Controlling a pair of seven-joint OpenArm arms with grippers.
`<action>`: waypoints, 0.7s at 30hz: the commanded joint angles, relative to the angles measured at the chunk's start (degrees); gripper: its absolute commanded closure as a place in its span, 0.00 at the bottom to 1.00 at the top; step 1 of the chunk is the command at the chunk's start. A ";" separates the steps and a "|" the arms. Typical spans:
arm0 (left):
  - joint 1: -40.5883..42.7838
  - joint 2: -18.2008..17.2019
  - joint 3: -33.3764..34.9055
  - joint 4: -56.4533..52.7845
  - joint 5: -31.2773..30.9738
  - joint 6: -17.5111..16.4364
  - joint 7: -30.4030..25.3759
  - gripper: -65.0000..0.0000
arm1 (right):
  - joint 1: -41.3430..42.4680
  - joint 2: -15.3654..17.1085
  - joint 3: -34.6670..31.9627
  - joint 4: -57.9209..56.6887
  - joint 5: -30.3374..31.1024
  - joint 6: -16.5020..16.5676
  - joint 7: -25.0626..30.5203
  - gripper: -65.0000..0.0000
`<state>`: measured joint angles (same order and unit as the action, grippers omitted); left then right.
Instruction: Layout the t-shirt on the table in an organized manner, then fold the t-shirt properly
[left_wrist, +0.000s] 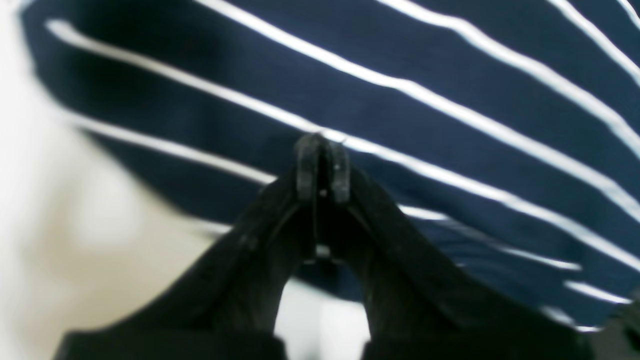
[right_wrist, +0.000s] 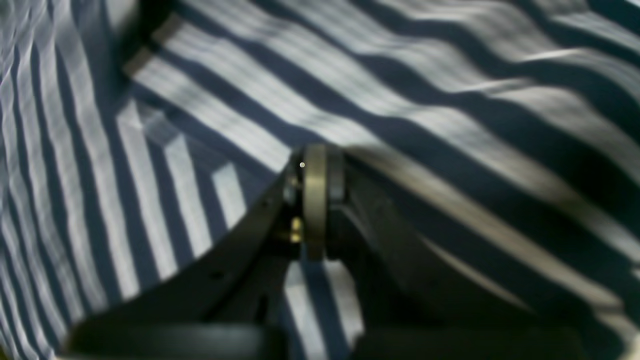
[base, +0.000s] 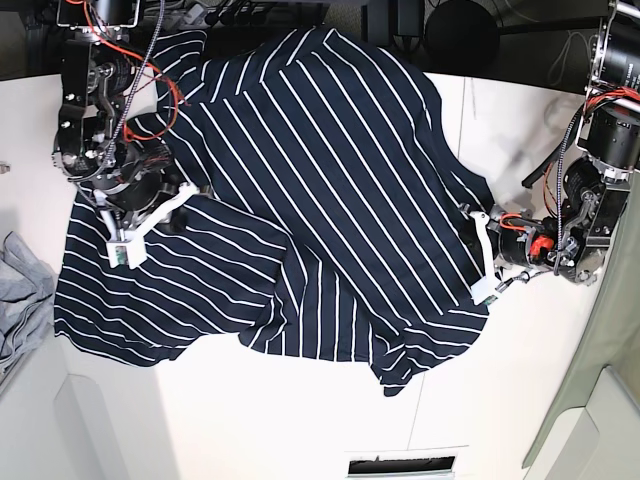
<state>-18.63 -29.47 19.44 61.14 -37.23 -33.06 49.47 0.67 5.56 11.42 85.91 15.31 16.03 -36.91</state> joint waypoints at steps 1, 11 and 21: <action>-0.52 -0.68 -0.37 0.68 -1.70 -0.61 -0.33 0.94 | 1.64 0.15 1.05 0.37 0.50 0.20 0.90 1.00; 7.74 0.44 -0.37 0.98 -7.48 -2.84 -0.11 0.94 | 12.55 0.37 4.94 -18.62 -4.42 -4.24 4.83 1.00; 11.80 10.05 -0.37 1.16 -14.29 -6.82 5.09 0.94 | 24.70 -2.49 -3.58 -40.11 -4.22 -0.42 10.58 1.00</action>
<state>-6.96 -19.27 18.79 62.24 -53.32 -40.07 52.82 24.80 3.73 8.10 45.76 11.46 15.11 -24.36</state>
